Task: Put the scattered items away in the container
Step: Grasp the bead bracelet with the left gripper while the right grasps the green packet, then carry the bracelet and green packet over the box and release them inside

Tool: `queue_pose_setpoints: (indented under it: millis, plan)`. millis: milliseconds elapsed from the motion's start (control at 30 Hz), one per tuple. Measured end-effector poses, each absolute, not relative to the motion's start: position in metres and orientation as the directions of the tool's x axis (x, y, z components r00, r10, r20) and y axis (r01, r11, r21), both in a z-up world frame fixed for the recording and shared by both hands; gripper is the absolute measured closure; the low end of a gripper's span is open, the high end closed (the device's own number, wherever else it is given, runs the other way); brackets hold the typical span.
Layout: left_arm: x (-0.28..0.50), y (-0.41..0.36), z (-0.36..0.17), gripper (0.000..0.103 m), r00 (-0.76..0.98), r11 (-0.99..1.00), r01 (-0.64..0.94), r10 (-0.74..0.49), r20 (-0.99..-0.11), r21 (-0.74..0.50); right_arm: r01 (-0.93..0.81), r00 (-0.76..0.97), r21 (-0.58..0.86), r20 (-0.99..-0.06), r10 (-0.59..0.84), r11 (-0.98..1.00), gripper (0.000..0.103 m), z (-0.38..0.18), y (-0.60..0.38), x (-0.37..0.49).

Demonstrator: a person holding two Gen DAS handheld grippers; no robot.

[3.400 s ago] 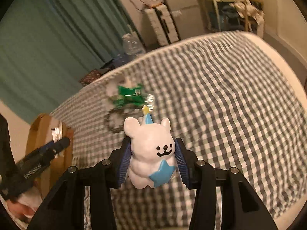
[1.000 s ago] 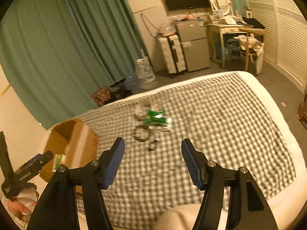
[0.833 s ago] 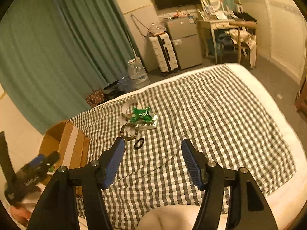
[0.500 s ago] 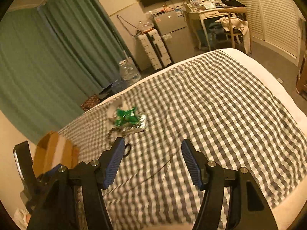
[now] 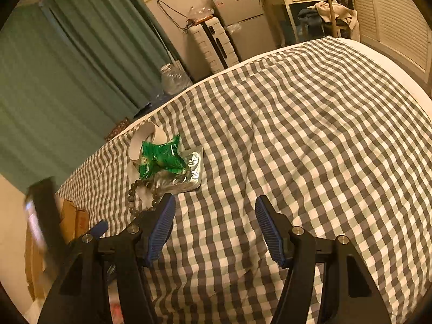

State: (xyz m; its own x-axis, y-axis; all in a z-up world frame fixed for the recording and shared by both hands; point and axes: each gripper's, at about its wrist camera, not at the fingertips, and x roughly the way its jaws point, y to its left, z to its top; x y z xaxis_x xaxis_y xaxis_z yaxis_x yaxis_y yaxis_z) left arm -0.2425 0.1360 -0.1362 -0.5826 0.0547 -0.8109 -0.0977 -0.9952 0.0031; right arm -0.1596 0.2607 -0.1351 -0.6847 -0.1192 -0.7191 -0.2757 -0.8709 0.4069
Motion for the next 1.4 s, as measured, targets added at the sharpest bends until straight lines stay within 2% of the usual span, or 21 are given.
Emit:
queue_pose_setpoints:
  millis: [100,167,200,267,400,467,633,733,800,833,867,1067,1100,1167,1233,1400]
  plan:
    - [-0.260,0.137,-0.149,0.002,-0.571,-0.994,-0.105,0.064,-0.819,-0.004,-0.271,-0.670,0.407,-0.730,-0.133,-0.872,0.042,-0.140,0.259,-0.163]
    - [-0.267,0.136,-0.153,0.021,-0.545,-0.988,-0.150,0.100,-0.833,-0.021,-0.259,-0.646,0.392,-0.750,-0.144,-0.883,0.042,-0.146,0.252,-0.172]
    - [-0.268,0.134,-0.153,0.025,-0.534,-0.980,-0.192,0.145,-0.833,-0.047,-0.256,-0.640,0.381,-0.756,-0.140,-0.888,0.042,-0.147,0.250,-0.175]
    - [-0.265,0.127,-0.147,0.061,-0.535,-0.974,-0.215,0.174,-0.827,-0.066,-0.242,-0.637,0.346,-0.762,-0.121,-0.906,0.042,-0.149,0.244,-0.185]
    - [-0.259,0.092,-0.134,0.077,-0.530,-0.959,-0.200,0.277,-0.801,-0.199,-0.195,-0.666,0.273,-0.742,-0.077,-0.942,0.042,-0.148,0.230,-0.212]
    - [-0.259,0.074,-0.131,0.090,-0.538,-0.966,-0.157,0.257,-0.803,-0.204,-0.163,-0.694,0.265,-0.716,-0.081,-0.950,0.042,-0.145,0.221,-0.227]
    - [-0.270,0.045,-0.143,0.090,-0.504,-0.975,-0.102,0.221,-0.835,-0.197,-0.065,-0.703,0.235,-0.700,-0.123,-0.970,0.041,-0.149,0.190,-0.273]
    - [-0.265,0.039,-0.141,0.088,-0.504,-0.949,-0.130,0.312,-0.805,-0.286,-0.085,-0.671,0.203,-0.735,-0.095,-0.975,0.041,-0.162,0.182,-0.293]
    - [-0.263,0.042,-0.140,0.071,-0.494,-0.936,-0.168,0.352,-0.795,-0.310,-0.099,-0.665,0.214,-0.740,-0.095,-0.972,0.041,-0.169,0.184,-0.297]
    - [-0.262,0.047,-0.141,0.057,-0.485,-0.932,-0.188,0.363,-0.796,-0.311,-0.092,-0.673,0.209,-0.734,-0.094,-0.974,0.043,-0.169,0.184,-0.298]
    - [-0.262,0.050,-0.141,0.053,-0.484,-0.928,-0.201,0.371,-0.792,-0.312,-0.082,-0.671,0.204,-0.735,-0.097,-0.976,0.061,-0.169,0.185,-0.298]
    - [-0.266,0.061,-0.149,0.050,-0.440,-0.919,-0.203,0.393,-0.807,-0.337,-0.153,-0.697,0.214,-0.715,-0.048,-0.965,0.061,-0.154,0.210,-0.277]
    - [-0.267,0.063,-0.150,0.051,-0.431,-0.924,-0.210,0.381,-0.818,-0.320,-0.157,-0.695,0.211,-0.717,-0.043,-0.965,0.061,-0.153,0.212,-0.275]
    - [-0.268,0.063,-0.150,0.093,-0.421,-0.932,-0.225,0.356,-0.834,-0.285,-0.156,-0.689,0.241,-0.722,-0.069,-0.958,0.061,-0.153,0.218,-0.271]
    - [-0.268,0.055,-0.150,0.093,-0.368,-0.910,-0.214,0.411,-0.834,-0.355,-0.170,-0.683,0.269,-0.726,-0.084,-0.948,0.061,-0.153,0.225,-0.267]
    - [-0.239,0.049,-0.124,0.093,-0.417,-0.923,-0.247,0.376,-0.827,-0.295,-0.180,-0.717,0.236,-0.696,-0.037,-0.955,0.061,-0.135,0.224,-0.250]
